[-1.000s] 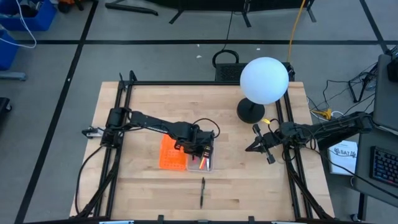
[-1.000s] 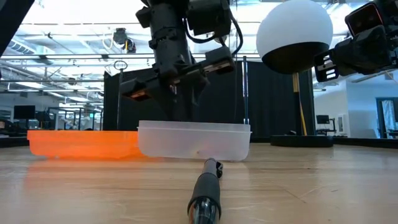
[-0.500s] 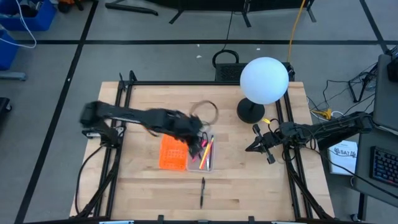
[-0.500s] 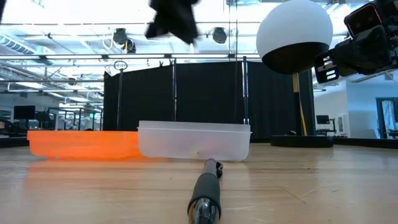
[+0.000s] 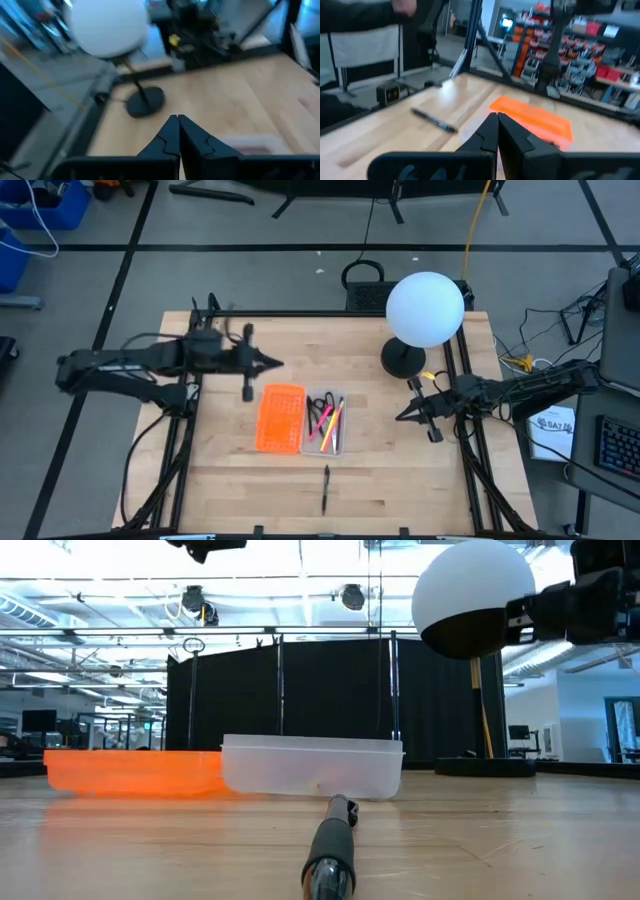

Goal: Pick & place school supplies into a supply box
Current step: Put the black pen into the supply box

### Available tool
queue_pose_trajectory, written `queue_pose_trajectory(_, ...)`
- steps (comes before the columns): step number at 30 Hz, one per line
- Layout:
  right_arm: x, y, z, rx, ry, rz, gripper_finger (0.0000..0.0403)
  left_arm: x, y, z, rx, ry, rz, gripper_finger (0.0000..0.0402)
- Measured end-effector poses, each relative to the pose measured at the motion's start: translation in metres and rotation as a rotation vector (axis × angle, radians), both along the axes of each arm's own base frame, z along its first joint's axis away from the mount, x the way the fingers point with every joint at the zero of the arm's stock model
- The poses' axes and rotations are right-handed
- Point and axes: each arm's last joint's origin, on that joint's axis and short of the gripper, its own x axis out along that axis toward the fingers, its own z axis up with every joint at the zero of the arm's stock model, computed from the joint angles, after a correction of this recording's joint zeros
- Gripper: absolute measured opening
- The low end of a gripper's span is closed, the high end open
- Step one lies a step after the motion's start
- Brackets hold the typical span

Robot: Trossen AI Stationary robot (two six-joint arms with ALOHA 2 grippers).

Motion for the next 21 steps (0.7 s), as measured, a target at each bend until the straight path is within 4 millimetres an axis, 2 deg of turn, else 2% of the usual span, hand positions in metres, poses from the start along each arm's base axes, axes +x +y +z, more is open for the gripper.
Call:
queue_pose_trajectory(4,0.0,0.0,0.004,0.017,-0.04,0.002,0.0,-0.02,0.022,-0.008,-0.05,-0.113,0.079,0.0006)
queue_pose_trajectory(7,0.0,0.0,0.004,0.041,-0.026,0.001,0.0,-0.029,0.029,-0.032,-0.154,-0.141,-0.005,0.0003)
queue_pose_trajectory(10,0.0,0.0,0.003,0.108,0.003,0.002,0.0,-0.031,0.028,-0.065,-0.235,-0.183,-0.091,0.0004)
queue_pose_trajectory(13,0.001,0.001,0.005,0.21,0.023,-0.006,0.0,-0.031,0.025,-0.091,-0.235,-0.287,-0.129,0.0003)
queue_pose_trajectory(16,0.001,0.004,0.006,0.24,0.008,-0.061,0.0,-0.037,0.019,-0.123,-0.217,-0.287,-0.166,0.0003)
queue_pose_trajectory(18,0.002,0.007,0.006,0.234,-0.002,-0.122,0.0,-0.044,0.016,-0.137,-0.201,-0.3,-0.15,0.0002)
queue_pose_trajectory(21,0.002,0.011,0.006,0.197,-0.021,-0.184,0.0,-0.057,0.013,-0.146,-0.169,-0.344,-0.121,0.0002)
